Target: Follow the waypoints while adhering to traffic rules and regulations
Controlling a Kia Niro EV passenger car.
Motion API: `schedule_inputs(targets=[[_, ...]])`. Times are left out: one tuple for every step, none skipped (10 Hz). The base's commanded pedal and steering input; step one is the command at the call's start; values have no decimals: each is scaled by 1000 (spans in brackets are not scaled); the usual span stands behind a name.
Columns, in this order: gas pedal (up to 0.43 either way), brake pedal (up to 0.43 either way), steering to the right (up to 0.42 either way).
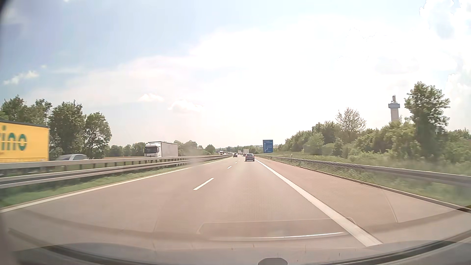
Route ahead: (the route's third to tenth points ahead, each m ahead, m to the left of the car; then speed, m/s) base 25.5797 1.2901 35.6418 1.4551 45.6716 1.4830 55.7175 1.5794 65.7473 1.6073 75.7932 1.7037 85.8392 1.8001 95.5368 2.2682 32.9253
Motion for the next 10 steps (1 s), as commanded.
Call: schedule_inputs(targets=[[370, 0, -4], [370, 0, -5], [378, 0, -5], [378, 0, -5], [378, 0, -5], [378, 0, -5], [378, 0, -5], [421, 0, -7], [449, 0, -7], [449, 0, -6]])
